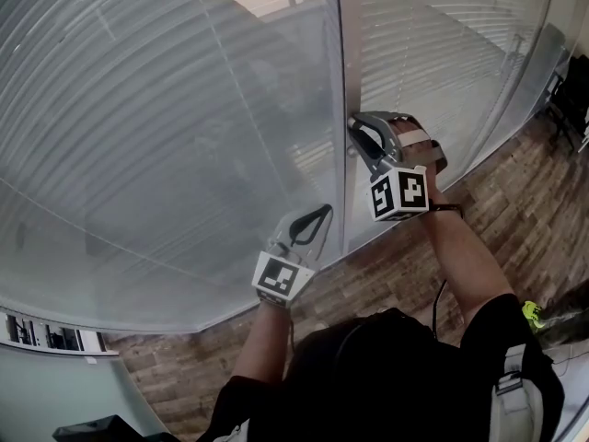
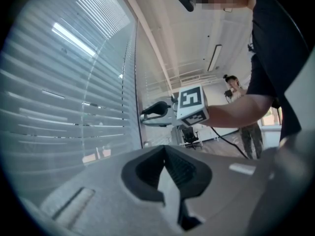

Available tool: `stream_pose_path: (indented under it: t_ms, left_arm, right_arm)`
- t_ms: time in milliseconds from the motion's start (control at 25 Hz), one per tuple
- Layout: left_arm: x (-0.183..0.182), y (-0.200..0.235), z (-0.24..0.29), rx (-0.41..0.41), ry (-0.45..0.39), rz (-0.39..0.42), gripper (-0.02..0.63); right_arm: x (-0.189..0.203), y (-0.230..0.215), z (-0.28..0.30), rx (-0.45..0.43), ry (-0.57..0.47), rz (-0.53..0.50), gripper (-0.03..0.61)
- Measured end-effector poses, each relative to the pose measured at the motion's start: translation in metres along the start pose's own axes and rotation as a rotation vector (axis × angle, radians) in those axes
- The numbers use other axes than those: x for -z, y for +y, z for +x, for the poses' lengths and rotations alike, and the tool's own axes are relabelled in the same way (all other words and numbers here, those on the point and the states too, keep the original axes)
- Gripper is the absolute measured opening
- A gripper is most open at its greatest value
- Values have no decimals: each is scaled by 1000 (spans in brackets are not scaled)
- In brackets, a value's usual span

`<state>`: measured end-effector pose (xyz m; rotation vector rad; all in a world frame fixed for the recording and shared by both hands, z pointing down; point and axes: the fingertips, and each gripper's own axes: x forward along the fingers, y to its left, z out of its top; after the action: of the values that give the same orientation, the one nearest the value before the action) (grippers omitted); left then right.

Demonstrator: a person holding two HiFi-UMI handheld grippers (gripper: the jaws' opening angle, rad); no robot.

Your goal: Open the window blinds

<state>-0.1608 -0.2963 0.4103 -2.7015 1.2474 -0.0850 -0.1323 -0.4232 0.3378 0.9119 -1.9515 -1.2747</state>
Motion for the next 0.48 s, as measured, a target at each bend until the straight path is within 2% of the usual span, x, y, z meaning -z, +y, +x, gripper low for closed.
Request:
stream_pose_path:
  t_ms: [240, 480]
  left_arm:
    - [-2, -3, 3, 10, -4, -6, 5]
    - [0, -2, 3, 11, -5, -9, 3]
  right_arm:
    - [0, -5, -2, -6, -17, 139, 127]
    - [1, -11, -3, -22, -61, 435, 127]
